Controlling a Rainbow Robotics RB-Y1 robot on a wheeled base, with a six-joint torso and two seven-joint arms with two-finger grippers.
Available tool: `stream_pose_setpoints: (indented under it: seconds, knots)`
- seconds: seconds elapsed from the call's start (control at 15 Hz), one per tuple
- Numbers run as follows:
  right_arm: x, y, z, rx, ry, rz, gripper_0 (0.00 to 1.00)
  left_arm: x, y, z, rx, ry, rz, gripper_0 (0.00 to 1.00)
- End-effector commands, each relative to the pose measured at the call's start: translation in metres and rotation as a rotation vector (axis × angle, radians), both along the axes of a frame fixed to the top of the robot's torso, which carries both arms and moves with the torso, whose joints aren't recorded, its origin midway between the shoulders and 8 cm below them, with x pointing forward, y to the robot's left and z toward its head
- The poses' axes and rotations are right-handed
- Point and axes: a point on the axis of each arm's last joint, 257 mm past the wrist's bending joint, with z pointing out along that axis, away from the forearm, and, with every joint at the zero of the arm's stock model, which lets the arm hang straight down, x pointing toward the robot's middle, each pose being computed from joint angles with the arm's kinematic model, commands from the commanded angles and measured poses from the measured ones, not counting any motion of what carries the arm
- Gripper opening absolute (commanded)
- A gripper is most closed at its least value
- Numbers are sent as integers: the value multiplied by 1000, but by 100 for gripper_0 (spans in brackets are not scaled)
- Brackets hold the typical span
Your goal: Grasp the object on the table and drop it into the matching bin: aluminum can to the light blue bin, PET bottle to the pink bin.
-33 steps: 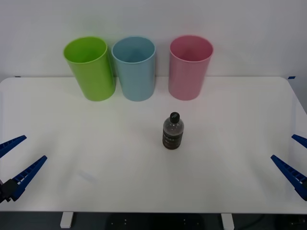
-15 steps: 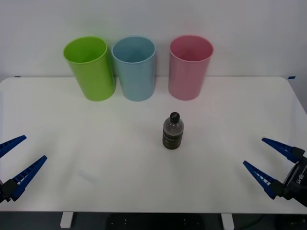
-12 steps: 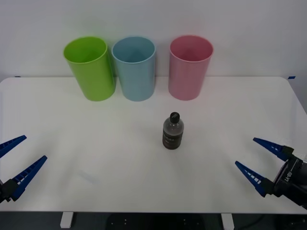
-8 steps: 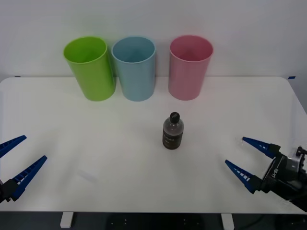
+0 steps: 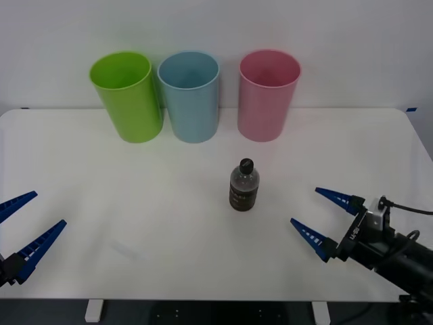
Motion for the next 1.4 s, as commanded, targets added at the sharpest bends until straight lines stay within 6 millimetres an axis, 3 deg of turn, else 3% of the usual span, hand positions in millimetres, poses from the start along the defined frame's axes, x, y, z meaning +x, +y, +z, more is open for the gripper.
stream_pose_setpoints:
  seconds: [0.07, 1.07, 1.4]
  knots:
    - [10, 19, -1, 3, -2, -2, 100, 0, 0, 0, 0, 0, 0, 100]
    - [41, 91, -12, -48, -10, -11, 100, 0, 0, 0, 0, 0, 0, 100]
    - [59, 103, -9, -71, -16, -42, 100, 0, 0, 0, 0, 0, 0, 100]
